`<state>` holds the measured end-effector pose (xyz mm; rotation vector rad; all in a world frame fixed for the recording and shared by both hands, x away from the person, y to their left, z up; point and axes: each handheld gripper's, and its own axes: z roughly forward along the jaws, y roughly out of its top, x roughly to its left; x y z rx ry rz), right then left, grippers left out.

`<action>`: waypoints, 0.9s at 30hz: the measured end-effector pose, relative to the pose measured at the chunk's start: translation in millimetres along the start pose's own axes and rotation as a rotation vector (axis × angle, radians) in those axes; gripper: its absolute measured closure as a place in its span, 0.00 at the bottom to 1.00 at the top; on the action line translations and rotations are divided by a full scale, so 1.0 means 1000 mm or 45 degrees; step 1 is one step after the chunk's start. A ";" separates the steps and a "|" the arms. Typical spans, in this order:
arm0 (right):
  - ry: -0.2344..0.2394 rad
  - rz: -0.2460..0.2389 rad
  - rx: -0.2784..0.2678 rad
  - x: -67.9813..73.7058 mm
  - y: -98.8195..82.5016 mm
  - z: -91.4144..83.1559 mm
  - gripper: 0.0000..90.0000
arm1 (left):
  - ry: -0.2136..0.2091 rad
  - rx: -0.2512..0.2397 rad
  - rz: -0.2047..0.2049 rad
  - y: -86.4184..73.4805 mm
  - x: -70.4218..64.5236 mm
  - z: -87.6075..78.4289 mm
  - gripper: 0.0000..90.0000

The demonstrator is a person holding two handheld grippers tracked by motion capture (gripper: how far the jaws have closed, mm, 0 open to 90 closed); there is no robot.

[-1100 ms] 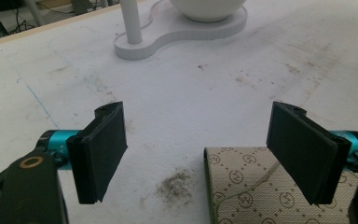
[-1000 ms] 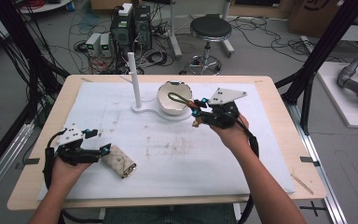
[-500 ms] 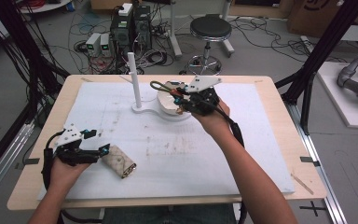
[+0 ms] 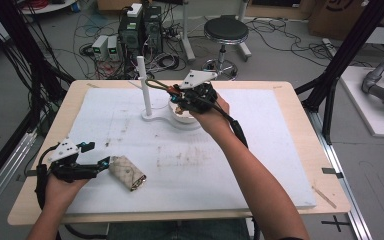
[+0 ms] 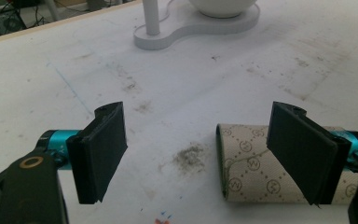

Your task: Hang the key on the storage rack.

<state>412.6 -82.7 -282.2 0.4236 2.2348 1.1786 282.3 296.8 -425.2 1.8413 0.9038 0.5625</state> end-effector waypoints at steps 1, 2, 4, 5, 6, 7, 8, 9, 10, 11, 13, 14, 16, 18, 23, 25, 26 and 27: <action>-0.001 -0.006 0.004 0.000 0.002 0.002 0.80 | 0.007 0.000 -0.002 -0.001 0.000 -0.002 0.22; -0.002 -0.011 -0.004 0.000 0.004 0.005 0.80 | 0.011 0.001 -0.005 -0.002 0.001 -0.005 0.22; -0.006 -0.016 -0.012 -0.001 0.008 0.009 0.80 | 0.021 0.001 -0.008 -0.004 0.001 -0.009 0.22; -0.007 -0.010 -0.014 -0.001 0.010 0.010 0.80 | 0.026 0.000 -0.011 -0.005 0.002 -0.011 0.22; -0.003 -0.012 -0.013 -0.001 0.011 0.013 0.80 | 0.033 0.001 -0.016 -0.007 0.002 -0.014 0.22; -0.006 -0.013 -0.011 0.000 0.013 0.016 0.80 | 0.040 0.002 -0.019 -0.008 0.002 -0.016 0.22; -0.007 -0.016 -0.007 0.001 0.014 0.019 0.80 | 0.044 -0.001 -0.022 -0.009 0.002 -0.018 0.22; -0.007 -0.015 -0.010 0.001 0.015 0.021 0.80 | 0.052 0.001 -0.023 -0.010 0.002 -0.021 0.22; -0.009 -0.024 -0.009 0.001 0.017 0.024 0.80 | 0.055 -0.001 -0.027 -0.011 0.002 -0.022 0.22; -0.008 -0.024 -0.002 0.002 0.018 0.026 0.80 | 0.060 -0.003 -0.029 -0.012 0.002 -0.024 0.22; -0.010 -0.032 0.003 0.003 0.019 0.032 0.79 | 0.069 -0.004 -0.034 -0.013 0.002 -0.028 0.22; -0.014 -0.041 0.006 0.002 0.020 0.035 0.79 | 0.073 -0.002 -0.034 -0.014 0.003 -0.029 0.22; -0.016 -0.046 0.016 0.003 0.020 0.038 0.79 | 0.081 -0.004 -0.037 -0.015 0.003 -0.032 0.22; -0.020 -0.048 0.020 0.004 0.021 0.042 0.79 | 0.088 -0.007 -0.044 -0.017 0.003 -0.035 0.22; -0.028 -0.067 0.039 0.005 0.021 0.049 0.79 | 0.096 -0.005 -0.046 -0.018 0.004 -0.038 0.22; -0.031 -0.065 0.053 0.005 0.020 0.051 0.78 | 0.097 -0.004 -0.044 -0.019 0.004 -0.039 0.22; -0.036 -0.065 0.052 0.005 0.020 0.052 0.78 | 0.098 -0.003 -0.045 -0.019 0.004 -0.039 0.22; -0.042 -0.058 0.068 0.004 0.019 0.053 0.77 | 0.098 -0.003 -0.045 -0.019 0.004 -0.039 0.22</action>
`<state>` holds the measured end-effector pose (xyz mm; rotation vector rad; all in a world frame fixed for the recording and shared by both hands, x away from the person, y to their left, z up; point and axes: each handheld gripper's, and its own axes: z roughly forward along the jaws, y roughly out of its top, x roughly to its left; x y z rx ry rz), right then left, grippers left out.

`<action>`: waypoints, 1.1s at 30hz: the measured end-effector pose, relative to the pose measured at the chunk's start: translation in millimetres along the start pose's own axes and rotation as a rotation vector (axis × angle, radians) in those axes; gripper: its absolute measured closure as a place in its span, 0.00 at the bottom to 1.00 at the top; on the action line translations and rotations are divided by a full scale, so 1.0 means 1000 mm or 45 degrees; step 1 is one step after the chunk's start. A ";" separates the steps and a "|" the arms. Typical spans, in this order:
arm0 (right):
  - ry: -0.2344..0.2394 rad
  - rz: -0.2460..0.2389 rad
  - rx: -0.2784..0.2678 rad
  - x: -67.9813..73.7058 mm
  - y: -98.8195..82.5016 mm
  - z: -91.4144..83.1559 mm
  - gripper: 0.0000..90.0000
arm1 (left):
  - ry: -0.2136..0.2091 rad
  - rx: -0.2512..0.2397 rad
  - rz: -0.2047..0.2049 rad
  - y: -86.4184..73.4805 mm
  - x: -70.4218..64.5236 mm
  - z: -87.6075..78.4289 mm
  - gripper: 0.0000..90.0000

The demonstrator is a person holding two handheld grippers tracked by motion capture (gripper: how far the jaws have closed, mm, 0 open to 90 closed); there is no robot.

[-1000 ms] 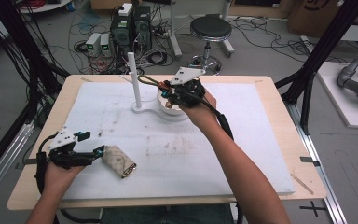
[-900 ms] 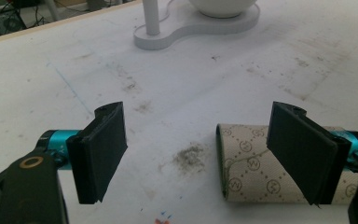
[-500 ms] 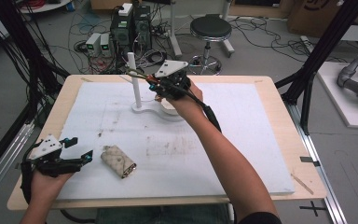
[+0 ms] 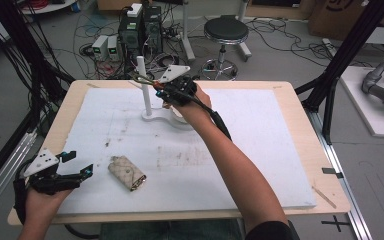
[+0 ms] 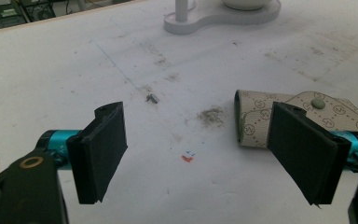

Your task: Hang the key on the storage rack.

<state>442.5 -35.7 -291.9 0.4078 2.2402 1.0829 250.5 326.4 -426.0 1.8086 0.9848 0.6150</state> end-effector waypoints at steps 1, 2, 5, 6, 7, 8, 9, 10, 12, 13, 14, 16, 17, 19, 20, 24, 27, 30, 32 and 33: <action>-0.009 -0.014 0.009 -0.001 0.000 0.001 0.76 | 0.000 -0.002 -0.001 0.000 0.000 0.000 0.22; -0.009 -0.014 0.009 -0.001 0.000 0.001 0.76 | -0.002 0.002 -0.001 0.000 0.000 0.000 0.22; -0.052 -0.049 0.038 0.002 -0.002 0.003 0.62 | -0.007 0.001 0.001 0.000 -0.001 0.001 0.22; -0.069 -0.057 0.043 0.002 -0.003 0.003 0.59 | -0.007 0.000 0.000 0.000 -0.001 0.001 0.22; -0.079 -0.067 0.036 0.001 -0.003 0.002 0.57 | -0.008 0.001 0.001 0.001 -0.001 0.001 0.22; -0.079 -0.063 0.031 0.001 -0.002 0.001 0.55 | -0.008 0.002 0.002 0.001 -0.001 0.001 0.22; -0.083 -0.063 0.023 0.001 -0.002 0.000 0.53 | -0.009 0.001 0.004 0.001 -0.001 0.002 0.22; -0.075 -0.056 0.025 0.001 -0.002 -0.002 0.52 | -0.011 0.002 0.005 0.001 -0.001 0.002 0.22; -0.067 -0.033 0.018 0.001 -0.003 -0.006 0.49 | -0.015 -0.002 0.003 0.001 -0.001 0.004 0.22; -0.063 -0.025 -0.002 0.001 -0.003 -0.009 0.48 | -0.017 0.002 0.006 0.002 -0.001 0.004 0.22; -0.062 -0.025 -0.016 0.001 -0.005 -0.012 0.47 | -0.020 -0.001 0.007 0.002 -0.001 0.005 0.22; -0.055 -0.007 -0.041 0.002 -0.009 -0.019 0.45 | -0.025 0.001 0.011 0.003 -0.001 0.006 0.22; -0.048 0.008 -0.050 0.002 -0.012 -0.023 0.44 | -0.028 0.001 0.013 0.003 -0.001 0.007 0.22; -0.031 0.026 -0.065 0.001 -0.019 -0.031 0.42 | -0.034 0.003 0.014 0.004 -0.001 0.009 0.22; -0.031 0.036 -0.068 0.001 -0.022 -0.035 0.41 | -0.035 0.002 0.014 0.004 -0.002 0.010 0.22; -0.036 0.091 -0.077 -0.003 -0.041 -0.055 0.35 | -0.049 0.005 0.023 0.007 -0.002 0.016 0.22; -0.055 0.125 -0.089 -0.004 -0.057 -0.066 0.35 | -0.059 0.005 0.031 0.010 -0.003 0.022 0.22; -0.068 0.151 -0.097 -0.005 -0.072 -0.075 0.34 | -0.076 0.006 0.048 0.014 -0.005 0.029 0.22; -0.072 0.173 -0.080 -0.006 -0.083 -0.083 0.34 | -0.085 0.005 0.051 0.016 -0.006 0.033 0.22; -0.072 0.178 -0.087 -0.006 -0.088 -0.087 0.33 | -0.089 0.004 0.054 0.017 -0.006 0.035 0.22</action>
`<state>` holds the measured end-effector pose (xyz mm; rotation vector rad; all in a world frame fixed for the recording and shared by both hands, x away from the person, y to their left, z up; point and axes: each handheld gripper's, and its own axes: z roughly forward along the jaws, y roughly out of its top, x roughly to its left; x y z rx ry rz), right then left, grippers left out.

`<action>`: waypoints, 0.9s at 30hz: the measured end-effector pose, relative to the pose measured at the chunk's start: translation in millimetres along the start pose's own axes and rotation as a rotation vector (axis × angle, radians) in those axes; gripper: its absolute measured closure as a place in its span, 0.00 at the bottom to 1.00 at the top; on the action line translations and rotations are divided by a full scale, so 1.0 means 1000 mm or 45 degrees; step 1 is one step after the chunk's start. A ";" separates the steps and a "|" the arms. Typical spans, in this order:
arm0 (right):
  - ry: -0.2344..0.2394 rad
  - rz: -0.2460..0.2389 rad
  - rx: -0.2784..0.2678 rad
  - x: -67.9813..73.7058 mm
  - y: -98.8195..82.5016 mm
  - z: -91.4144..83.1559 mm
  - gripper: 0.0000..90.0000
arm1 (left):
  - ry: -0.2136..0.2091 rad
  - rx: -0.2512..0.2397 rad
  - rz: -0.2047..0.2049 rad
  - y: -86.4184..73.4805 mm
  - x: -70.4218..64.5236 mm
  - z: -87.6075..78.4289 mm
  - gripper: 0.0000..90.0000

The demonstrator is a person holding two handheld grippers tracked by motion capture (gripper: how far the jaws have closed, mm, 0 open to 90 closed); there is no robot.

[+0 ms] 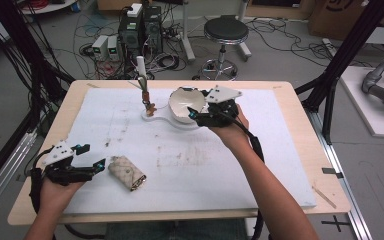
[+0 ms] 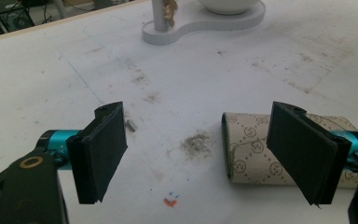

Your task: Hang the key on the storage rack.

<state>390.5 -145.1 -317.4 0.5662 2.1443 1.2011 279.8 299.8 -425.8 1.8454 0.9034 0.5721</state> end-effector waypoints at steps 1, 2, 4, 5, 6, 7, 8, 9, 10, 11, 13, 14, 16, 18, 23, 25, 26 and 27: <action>0.002 0.017 -0.001 -0.001 -0.005 -0.004 0.33 | -0.003 -0.001 0.000 0.001 0.000 0.001 0.22; 0.004 0.023 -0.001 -0.002 -0.008 -0.007 0.33 | -0.007 -0.005 0.002 0.002 0.000 0.004 0.22; -0.006 0.028 0.002 -0.004 -0.016 -0.014 0.33 | -0.013 -0.008 0.006 0.004 0.000 0.007 0.22; -0.005 0.046 -0.002 -0.005 -0.021 -0.020 0.33 | -0.018 -0.010 0.007 0.004 0.000 0.009 0.22; -0.011 0.055 -0.007 -0.005 -0.025 -0.023 0.33 | -0.020 -0.012 0.010 0.005 0.000 0.010 0.22; -0.018 0.062 -0.007 -0.006 -0.029 -0.027 0.33 | -0.025 -0.012 0.015 0.006 -0.001 0.012 0.22; -0.026 0.074 -0.010 -0.007 -0.034 -0.032 0.33 | -0.030 -0.011 0.019 0.007 -0.001 0.014 0.22; -0.021 0.093 -0.005 -0.007 -0.038 -0.037 0.33 | -0.033 -0.011 0.020 0.008 -0.001 0.015 0.22; -0.031 0.085 -0.012 -0.008 -0.041 -0.040 0.33 | -0.036 -0.011 0.022 0.008 -0.001 0.017 0.22; -0.029 0.105 -0.012 -0.008 -0.047 -0.045 0.33 | -0.040 -0.011 0.022 0.009 -0.001 0.019 0.22; -0.040 0.114 -0.016 -0.009 -0.056 -0.051 0.33 | -0.047 -0.012 0.026 0.011 -0.001 0.022 0.22; -0.046 0.124 -0.014 -0.009 -0.061 -0.055 0.33 | -0.052 -0.011 0.029 0.011 -0.001 0.024 0.22; -0.053 0.151 -0.006 -0.009 -0.072 -0.064 0.31 | -0.061 -0.011 0.032 0.013 -0.001 0.027 0.22; -0.061 0.168 -0.004 -0.008 -0.082 -0.069 0.31 | -0.069 -0.013 0.035 0.014 -0.002 0.031 0.22; -0.091 0.232 0.016 -0.007 -0.110 -0.084 0.27 | -0.084 -0.011 0.042 0.017 -0.003 0.037 0.22; -0.105 0.253 0.030 -0.007 -0.117 -0.089 0.24 | -0.089 -0.013 0.047 0.019 -0.003 0.039 0.22; -0.111 0.253 0.032 -0.007 -0.119 -0.091 0.24 | -0.090 -0.018 0.048 0.020 -0.004 0.040 0.22; -0.111 0.267 0.024 -0.007 -0.123 -0.094 0.24 | -0.093 -0.018 0.049 0.020 -0.004 0.040 0.22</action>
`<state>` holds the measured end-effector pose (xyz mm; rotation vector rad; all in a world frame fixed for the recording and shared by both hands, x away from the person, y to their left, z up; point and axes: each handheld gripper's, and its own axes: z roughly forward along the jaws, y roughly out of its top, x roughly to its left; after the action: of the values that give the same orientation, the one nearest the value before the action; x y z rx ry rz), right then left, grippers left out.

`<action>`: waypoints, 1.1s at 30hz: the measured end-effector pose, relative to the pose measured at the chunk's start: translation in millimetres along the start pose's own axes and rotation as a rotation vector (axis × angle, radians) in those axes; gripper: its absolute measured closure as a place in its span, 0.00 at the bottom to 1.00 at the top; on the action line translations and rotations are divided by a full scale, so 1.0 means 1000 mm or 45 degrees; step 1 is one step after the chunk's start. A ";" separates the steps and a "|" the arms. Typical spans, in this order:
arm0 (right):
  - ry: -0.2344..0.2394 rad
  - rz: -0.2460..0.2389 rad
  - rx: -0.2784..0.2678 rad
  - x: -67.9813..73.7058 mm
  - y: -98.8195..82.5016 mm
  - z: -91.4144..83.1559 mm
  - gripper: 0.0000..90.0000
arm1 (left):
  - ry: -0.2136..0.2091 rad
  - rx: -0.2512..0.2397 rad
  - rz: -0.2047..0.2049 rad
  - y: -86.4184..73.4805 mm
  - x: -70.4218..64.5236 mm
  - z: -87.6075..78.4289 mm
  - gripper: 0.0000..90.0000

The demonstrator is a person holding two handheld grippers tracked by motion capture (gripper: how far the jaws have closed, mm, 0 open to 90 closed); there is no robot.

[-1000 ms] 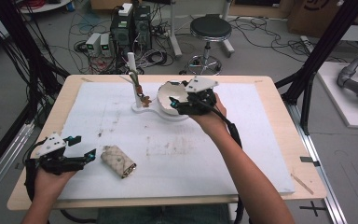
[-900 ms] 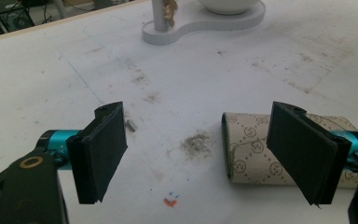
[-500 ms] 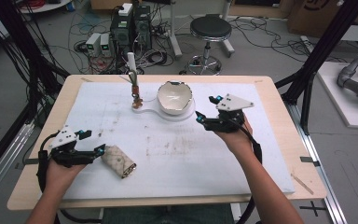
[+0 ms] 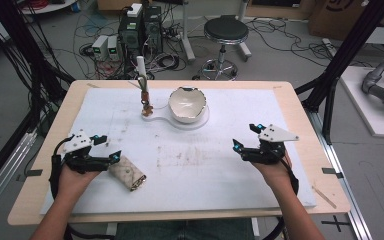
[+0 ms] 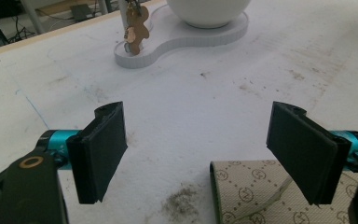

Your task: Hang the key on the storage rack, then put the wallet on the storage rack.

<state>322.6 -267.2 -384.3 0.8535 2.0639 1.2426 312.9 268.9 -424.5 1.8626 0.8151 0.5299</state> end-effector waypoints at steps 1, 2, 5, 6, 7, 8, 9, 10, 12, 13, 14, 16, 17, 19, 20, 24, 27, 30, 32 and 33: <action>-0.003 0.004 -0.003 -0.001 -0.003 -0.002 0.24 | 0.001 -0.001 0.003 0.000 0.000 0.001 0.22; -0.002 0.013 0.001 -0.001 -0.006 -0.003 0.24 | -0.002 -0.002 -0.001 0.001 0.000 0.002 0.22; -0.004 0.023 0.007 -0.004 -0.011 -0.006 0.23 | -0.004 -0.004 -0.004 0.002 0.000 0.003 0.22; -0.009 0.022 0.005 -0.004 -0.012 -0.006 0.23 | -0.001 -0.007 -0.004 0.002 0.000 0.004 0.22; -0.011 0.027 0.007 -0.005 -0.012 -0.006 0.23 | -0.001 -0.006 0.000 0.003 0.000 0.004 0.22; -0.013 0.027 0.006 -0.005 -0.012 -0.007 0.23 | 0.001 -0.005 0.003 0.003 0.000 0.003 0.22; -0.014 0.028 0.005 -0.005 -0.012 -0.007 0.23 | 0.002 -0.005 0.004 0.003 0.000 0.003 0.22; -0.016 0.023 -0.003 -0.005 -0.012 -0.007 0.23 | 0.005 -0.006 0.002 0.003 0.000 0.003 0.22; -0.016 0.023 -0.011 -0.005 -0.010 -0.008 0.23 | 0.009 -0.007 -0.002 0.002 0.000 0.001 0.22; -0.013 0.020 -0.008 -0.004 -0.010 -0.007 0.23 | 0.013 -0.008 -0.004 0.002 0.001 0.000 0.22; -0.013 0.017 -0.006 -0.003 -0.009 -0.007 0.23 | 0.016 -0.007 -0.002 0.002 0.002 -0.001 0.22; -0.009 0.014 -0.008 -0.001 -0.008 -0.006 0.23 | 0.019 -0.011 -0.010 0.000 0.002 -0.003 0.22; -0.005 0.007 -0.005 0.000 -0.007 -0.005 0.23 | 0.021 -0.011 -0.009 0.000 0.002 -0.004 0.22; 0.004 0.005 -0.004 0.003 -0.005 -0.003 0.23 | 0.025 -0.012 -0.010 -0.001 0.002 -0.006 0.22; 0.011 0.003 -0.003 0.005 -0.004 -0.001 0.23 | 0.029 -0.013 -0.011 -0.002 0.002 -0.008 0.22; 0.047 -0.012 0.002 0.015 0.002 0.007 0.23 | 0.041 -0.015 -0.018 -0.005 0.003 -0.016 0.22; 0.091 -0.041 0.008 0.025 0.008 0.015 0.23 | 0.056 -0.015 -0.026 -0.008 0.004 -0.022 0.22; 0.130 -0.061 0.006 0.034 0.013 0.023 0.23 | 0.069 -0.013 -0.026 -0.010 0.004 -0.028 0.22; 0.167 -0.067 0.008 0.042 0.017 0.029 0.23 | 0.076 -0.015 -0.029 -0.012 0.004 -0.032 0.22; 0.184 -0.079 0.007 0.045 0.019 0.032 0.23 | 0.079 -0.015 -0.029 -0.013 0.004 -0.033 0.22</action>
<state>322.1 -208.5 -386.6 0.7150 2.1912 1.2990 289.3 296.1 -422.5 1.8319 0.8714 0.5797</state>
